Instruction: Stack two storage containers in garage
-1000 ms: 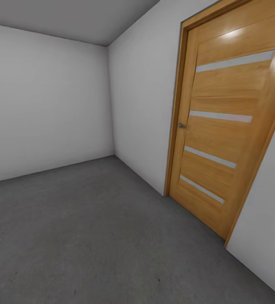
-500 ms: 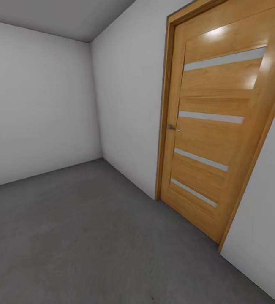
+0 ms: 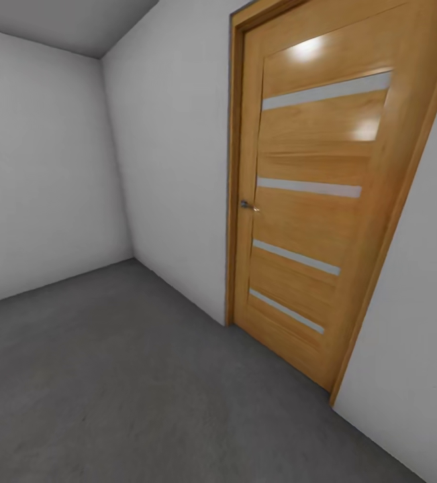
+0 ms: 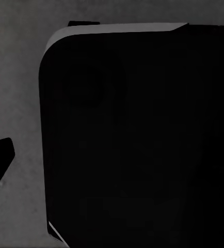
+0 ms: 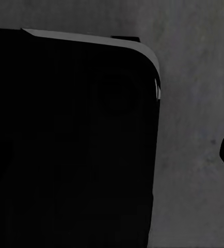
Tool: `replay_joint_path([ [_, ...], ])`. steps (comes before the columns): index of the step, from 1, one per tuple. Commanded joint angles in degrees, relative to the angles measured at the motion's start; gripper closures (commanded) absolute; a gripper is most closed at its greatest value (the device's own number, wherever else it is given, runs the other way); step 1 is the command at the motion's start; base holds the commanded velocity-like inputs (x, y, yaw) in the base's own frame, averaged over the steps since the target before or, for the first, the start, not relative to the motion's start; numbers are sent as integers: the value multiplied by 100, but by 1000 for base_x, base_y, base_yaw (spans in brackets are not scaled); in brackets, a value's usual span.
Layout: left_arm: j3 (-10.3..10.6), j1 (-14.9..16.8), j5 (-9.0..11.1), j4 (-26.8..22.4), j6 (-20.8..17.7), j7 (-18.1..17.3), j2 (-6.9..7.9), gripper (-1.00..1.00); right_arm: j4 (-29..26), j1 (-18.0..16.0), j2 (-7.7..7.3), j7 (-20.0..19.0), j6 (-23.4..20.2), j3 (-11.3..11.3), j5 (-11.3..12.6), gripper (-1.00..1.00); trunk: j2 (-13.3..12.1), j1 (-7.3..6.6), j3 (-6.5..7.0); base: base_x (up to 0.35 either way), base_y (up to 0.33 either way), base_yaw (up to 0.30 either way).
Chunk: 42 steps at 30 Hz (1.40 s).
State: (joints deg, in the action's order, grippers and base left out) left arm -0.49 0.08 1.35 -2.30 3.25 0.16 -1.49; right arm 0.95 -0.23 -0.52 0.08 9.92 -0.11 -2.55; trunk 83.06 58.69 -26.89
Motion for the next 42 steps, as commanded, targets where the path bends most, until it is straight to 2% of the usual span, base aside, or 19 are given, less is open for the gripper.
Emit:
replay_joint_path([
  [1,-3,1,14,2,17,2,-1,-100,10,-4,-1,1,28,2,-26,-100,2,3,-4,322,0,-244],
  [25,-3,1,14,2,17,2,-1,-100,10,-5,-8,1,34,2,-26,-100,2,3,-4,322,5,-244],
  [33,-3,1,14,2,24,2,-1,-100,10,-5,-8,1,32,2,-26,-100,2,3,-4,321,125,-238],
  [42,-3,1,7,2,26,2,-1,-100,10,-3,-9,1,27,-4,-26,-100,2,3,-4,295,217,-42],
])
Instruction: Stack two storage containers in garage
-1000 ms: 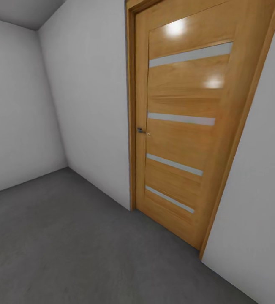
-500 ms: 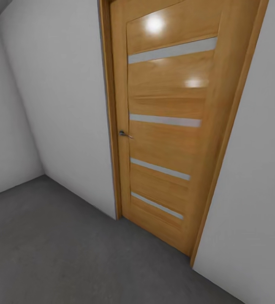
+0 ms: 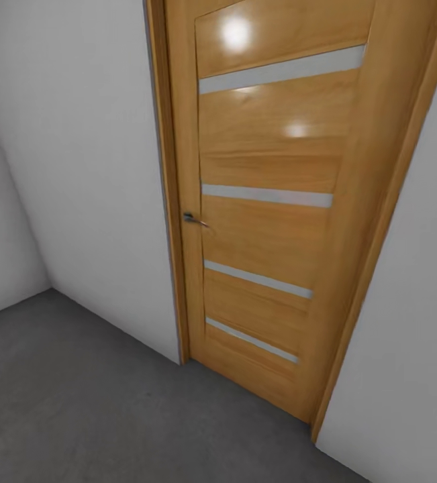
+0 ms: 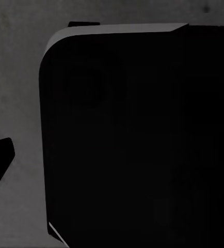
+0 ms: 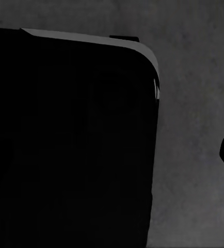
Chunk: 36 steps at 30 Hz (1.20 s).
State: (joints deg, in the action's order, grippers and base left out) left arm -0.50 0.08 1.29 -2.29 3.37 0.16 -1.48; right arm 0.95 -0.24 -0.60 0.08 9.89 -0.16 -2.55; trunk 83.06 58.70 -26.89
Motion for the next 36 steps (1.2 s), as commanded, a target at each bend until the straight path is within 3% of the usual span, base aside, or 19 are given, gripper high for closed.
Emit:
replay_joint_path([
  [1,-3,1,13,1,16,2,-1,-100,10,-5,-1,1,30,0,-26,-100,2,3,-4,273,248,-4],
  [17,-3,1,12,1,36,2,-1,-100,10,-3,0,1,28,-2,-26,-100,2,3,-4,243,260,-1],
  [25,-11,1,12,1,58,-2,-1,-100,10,-3,10,1,38,6,-19,-100,2,3,-4,39,35,-12],
  [36,-10,1,12,1,63,-4,-1,-100,10,-3,16,1,31,11,-18,-100,2,3,-4,1,1,-207],
])
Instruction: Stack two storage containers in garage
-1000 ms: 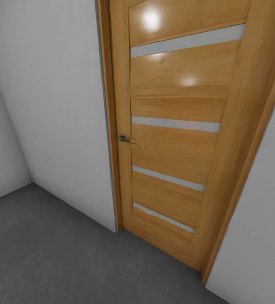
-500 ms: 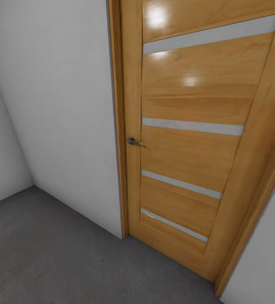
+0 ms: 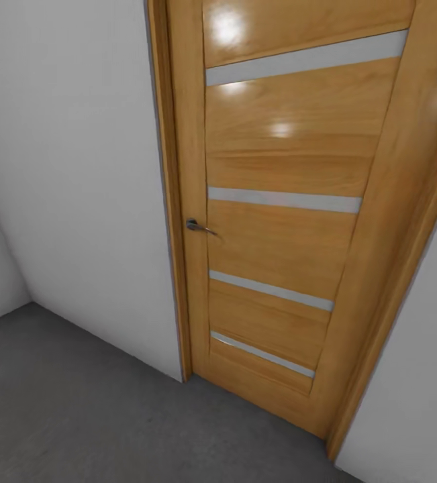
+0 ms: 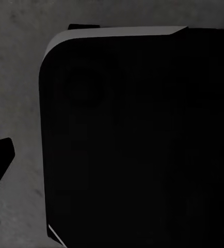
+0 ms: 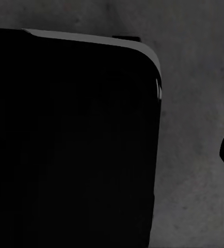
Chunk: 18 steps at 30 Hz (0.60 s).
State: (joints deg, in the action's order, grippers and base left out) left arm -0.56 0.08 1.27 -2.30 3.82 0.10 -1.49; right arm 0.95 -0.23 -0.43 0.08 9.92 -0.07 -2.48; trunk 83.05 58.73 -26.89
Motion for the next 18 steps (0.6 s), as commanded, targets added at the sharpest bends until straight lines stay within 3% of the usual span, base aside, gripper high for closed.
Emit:
replay_joint_path([
  [1,-4,1,13,2,18,1,-1,-100,10,-4,-1,1,28,1,-25,-100,2,0,-4,0,0,-238],
  [10,-4,1,13,2,22,0,-1,-100,10,-4,-1,1,27,-2,-26,-100,2,0,-4,0,7,-240],
  [18,-5,1,13,2,22,2,-1,-100,10,-4,-1,1,27,-2,-27,-100,2,0,-4,0,223,-241],
])
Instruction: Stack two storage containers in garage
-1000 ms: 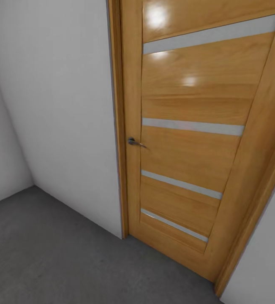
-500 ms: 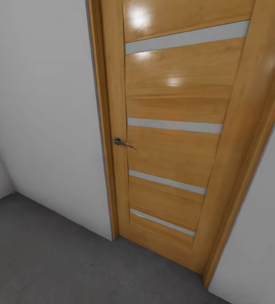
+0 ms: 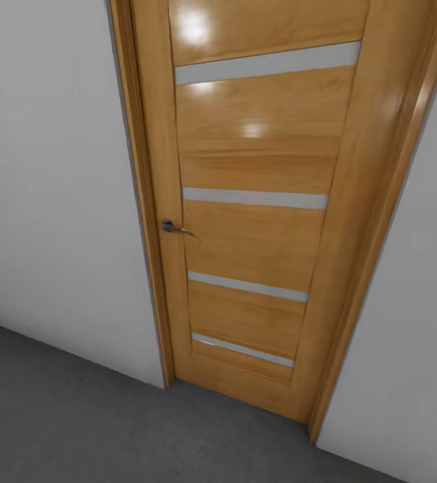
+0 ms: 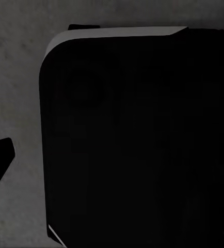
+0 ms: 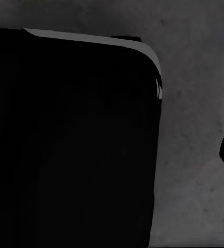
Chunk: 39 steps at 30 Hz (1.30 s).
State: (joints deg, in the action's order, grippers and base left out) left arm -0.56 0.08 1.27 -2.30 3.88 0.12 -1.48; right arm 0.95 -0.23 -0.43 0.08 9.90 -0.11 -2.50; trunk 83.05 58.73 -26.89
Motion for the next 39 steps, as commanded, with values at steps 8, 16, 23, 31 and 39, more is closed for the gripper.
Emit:
replay_joint_path([
  [8,-3,1,13,2,17,1,-1,-100,10,-4,-1,1,29,2,-26,-100,3,0,-4,0,317,-241],
  [16,-2,1,13,2,13,-1,-1,-100,10,-4,-1,1,29,2,-28,-100,3,0,-4,26,312,-241],
  [23,-3,1,13,2,16,0,-1,-100,10,-6,-1,1,29,2,-23,-100,3,0,-4,36,91,-139],
  [31,-5,1,12,2,17,-3,-1,-100,10,-5,-8,1,26,2,-30,-100,3,0,-4,2,6,-11],
  [39,-5,1,5,2,21,-1,-1,-100,10,-7,-10,1,18,2,-31,-100,3,0,-4,3,0,0],
])
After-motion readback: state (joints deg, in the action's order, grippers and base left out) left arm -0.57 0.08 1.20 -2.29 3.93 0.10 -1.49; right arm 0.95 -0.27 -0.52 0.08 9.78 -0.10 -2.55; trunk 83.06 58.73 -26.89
